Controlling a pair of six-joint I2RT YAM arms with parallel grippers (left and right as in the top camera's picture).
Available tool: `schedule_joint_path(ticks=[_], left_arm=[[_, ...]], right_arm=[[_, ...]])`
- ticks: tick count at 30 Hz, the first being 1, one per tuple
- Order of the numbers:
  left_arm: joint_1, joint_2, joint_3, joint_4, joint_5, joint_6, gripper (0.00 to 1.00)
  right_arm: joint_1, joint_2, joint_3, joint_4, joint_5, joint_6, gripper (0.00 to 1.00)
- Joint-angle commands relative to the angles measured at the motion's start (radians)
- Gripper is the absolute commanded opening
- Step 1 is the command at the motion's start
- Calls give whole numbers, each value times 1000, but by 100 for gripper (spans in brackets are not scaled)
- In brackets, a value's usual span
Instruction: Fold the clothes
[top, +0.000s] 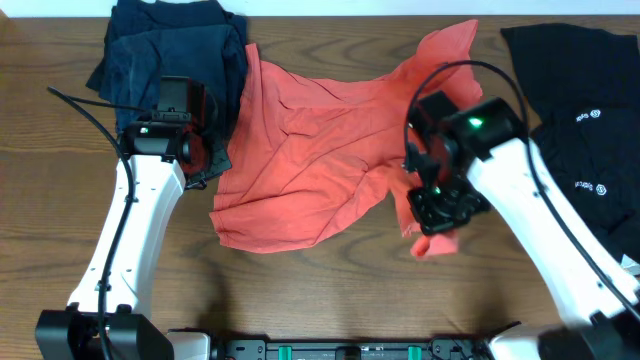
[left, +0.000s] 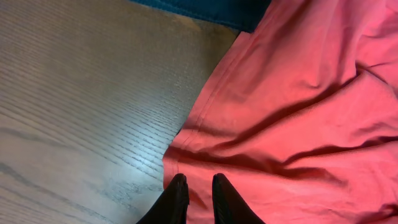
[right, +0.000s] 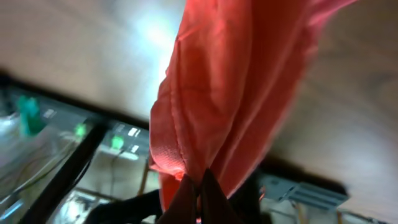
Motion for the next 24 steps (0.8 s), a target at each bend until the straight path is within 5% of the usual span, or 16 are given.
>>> schedule_joint_path(ticks=[1,6,13,16,18,24], left_arm=[[4,8,2,0,-9,0,17],[4,8,2,4,-9,7,17],[4,8,2,2,-8,7,17],[4,8,2,2,-8,7,17],[4,8,2,2,-8,7,17],[4,8,2,4,-9,7,17]], right_arm=[[16,-98,13,-14,-153,-6,1],[32,-221,13,-14,-200,55,1],[32,-293,13,-14,-24,191,2],[32,-286,13,-14,27,196,44],[32,-280,13,-14,52,196,60],[-8,-266,13,58,195,250,64]])
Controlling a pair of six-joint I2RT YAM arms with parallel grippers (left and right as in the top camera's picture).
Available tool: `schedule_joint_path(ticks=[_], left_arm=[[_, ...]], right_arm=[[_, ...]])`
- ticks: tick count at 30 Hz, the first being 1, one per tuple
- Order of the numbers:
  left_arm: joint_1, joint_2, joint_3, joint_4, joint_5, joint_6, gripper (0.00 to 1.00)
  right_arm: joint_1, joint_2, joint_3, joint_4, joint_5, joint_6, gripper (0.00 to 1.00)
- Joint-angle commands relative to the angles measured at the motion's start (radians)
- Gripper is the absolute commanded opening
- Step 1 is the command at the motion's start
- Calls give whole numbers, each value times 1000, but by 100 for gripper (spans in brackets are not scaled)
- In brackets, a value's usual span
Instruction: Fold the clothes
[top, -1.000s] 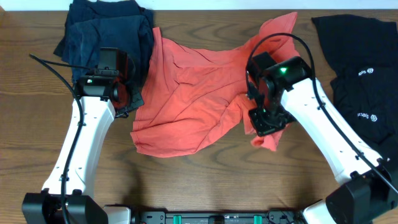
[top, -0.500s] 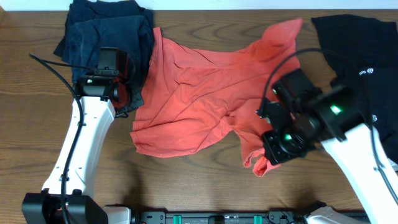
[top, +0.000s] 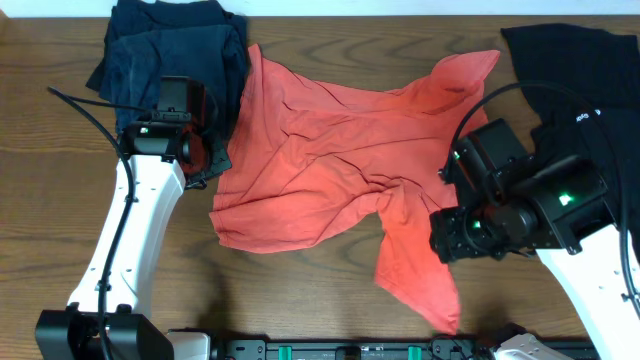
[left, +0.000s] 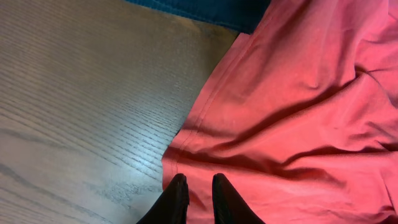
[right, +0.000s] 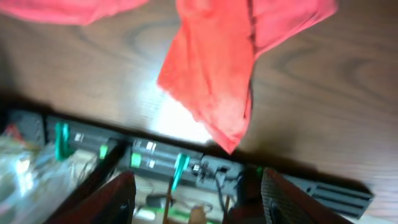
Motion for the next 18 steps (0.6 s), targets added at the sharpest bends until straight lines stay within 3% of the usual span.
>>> schedule_joint_path(ticks=[1,7,18], left_arm=[[4,8,2,2,-9,6,17],[4,8,2,8,-9,6,17],[4,10,1,19,-9,6,16]], right_arm=[[-47,6,13,66,142,58,65],[-240,79,13,361,129,-97,64],[-492,515,106,689,37,-262,60]])
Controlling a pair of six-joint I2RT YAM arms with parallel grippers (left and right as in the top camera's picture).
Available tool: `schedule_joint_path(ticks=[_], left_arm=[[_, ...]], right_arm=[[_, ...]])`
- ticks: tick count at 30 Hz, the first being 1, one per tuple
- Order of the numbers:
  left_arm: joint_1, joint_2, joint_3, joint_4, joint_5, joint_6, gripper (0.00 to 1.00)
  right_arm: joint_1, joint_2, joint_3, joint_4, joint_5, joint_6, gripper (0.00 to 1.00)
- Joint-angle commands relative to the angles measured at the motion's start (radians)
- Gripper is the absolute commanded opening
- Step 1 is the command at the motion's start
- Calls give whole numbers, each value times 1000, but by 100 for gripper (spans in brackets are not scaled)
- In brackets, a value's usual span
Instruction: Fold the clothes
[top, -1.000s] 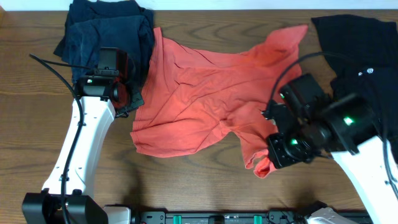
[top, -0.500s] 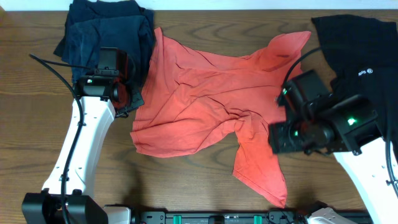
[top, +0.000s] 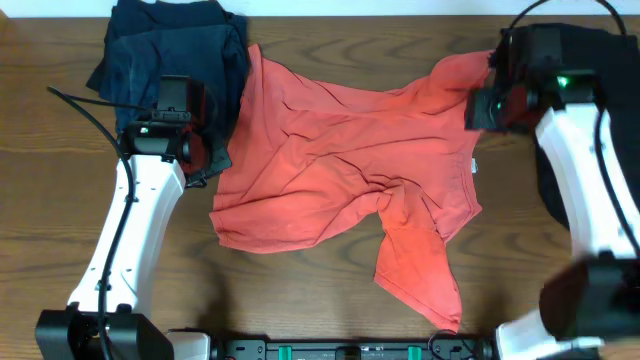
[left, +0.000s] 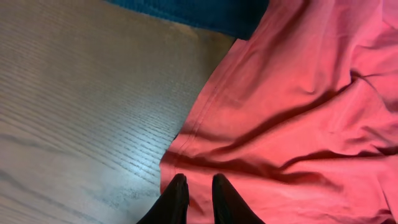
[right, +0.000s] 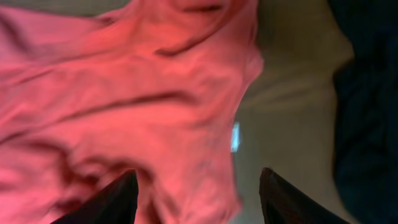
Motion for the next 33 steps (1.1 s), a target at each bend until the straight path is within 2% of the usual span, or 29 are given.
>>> schedule_joint_path(ticks=[1,7,16,22,29,33], left_arm=[[4,8,1,5,-9,6,17],[4,9,1,10,-8,6,17],[4,11,1,29,-8,-13,17],[4,24,1,35,-8,-13,17],[4,31,1,35,-8,-13,17],[4,36,1,35,-8,-13,17]], right_arm=[[-59,99,65,52,-15,-72,60],[-126,274,86,283,-51,-100,55],[-124,486,86,576,-152,-91,52],[-113,563,86,788,-193,27,47],[-89,583,86,886,-197,80,46],[-77,583,87,918,-198,92,33]])
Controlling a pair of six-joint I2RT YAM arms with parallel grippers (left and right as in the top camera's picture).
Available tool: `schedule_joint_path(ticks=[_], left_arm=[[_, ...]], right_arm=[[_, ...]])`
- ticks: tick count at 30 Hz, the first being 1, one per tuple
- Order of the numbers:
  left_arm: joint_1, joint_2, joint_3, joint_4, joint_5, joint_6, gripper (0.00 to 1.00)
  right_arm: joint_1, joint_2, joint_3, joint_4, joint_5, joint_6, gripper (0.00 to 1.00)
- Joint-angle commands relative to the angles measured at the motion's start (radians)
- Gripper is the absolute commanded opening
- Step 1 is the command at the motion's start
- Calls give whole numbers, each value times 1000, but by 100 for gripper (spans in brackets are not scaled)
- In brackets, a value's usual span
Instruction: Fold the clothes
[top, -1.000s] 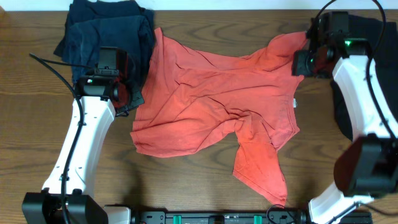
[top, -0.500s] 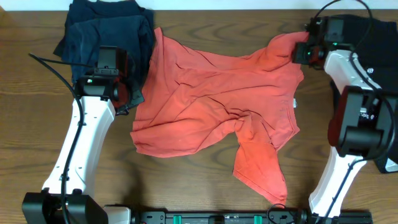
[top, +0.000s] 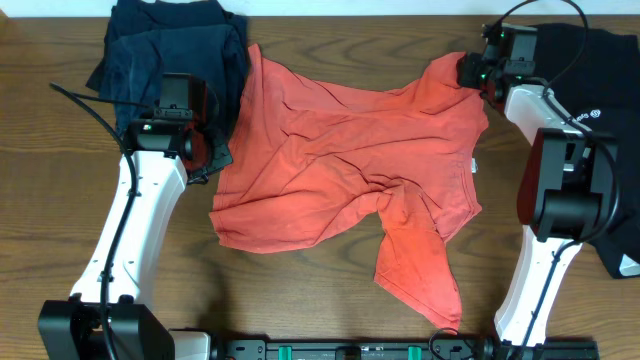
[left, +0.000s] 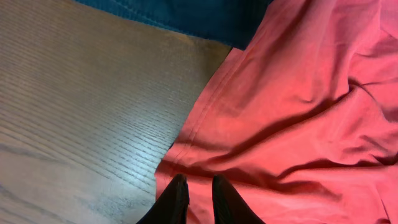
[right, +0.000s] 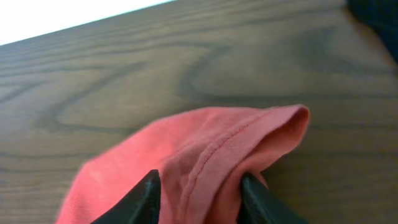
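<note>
A crumpled red shirt (top: 340, 150) lies spread across the middle of the table, one sleeve trailing toward the front edge. My left gripper (top: 207, 152) sits at the shirt's left hem. In the left wrist view that left gripper (left: 196, 185) is shut on the red shirt (left: 298, 106) near the hem. My right gripper (top: 468, 72) is at the far right sleeve. The right wrist view shows the right gripper (right: 199, 193) open, with the bunched sleeve hem (right: 249, 140) between its spread fingers.
Dark navy clothes (top: 170, 45) are piled at the back left, touching the red shirt's edge, and show in the left wrist view as navy cloth (left: 186, 12). A black shirt (top: 600, 90) lies at the right side. The wooden table (top: 300, 300) shows bare wood in front.
My right gripper has moved from just right of the far right sleeve onto it, and its open fingers now stand on either side of the sleeve hem. The left gripper has shifted only slightly.
At first my right gripper was shut on a part of the red shirt, held up at the right. Then that part lay stretched toward the front edge and the gripper was open. It then stood by the far right sleeve, and now straddles it. The left kept its hold throughout.
</note>
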Motion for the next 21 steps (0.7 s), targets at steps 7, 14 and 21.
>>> schedule_joint_path(ticks=[7,14,21], left_arm=[[4,19,1,1,-8,-10,17],[4,30,1,7,-8,-10,17],[4,49,1,9,-8,-10,17]], right_arm=[[26,17,17,28,-6,42,10],[26,17,76,111,-29,137,1],[52,17,179,260,56,156,1]])
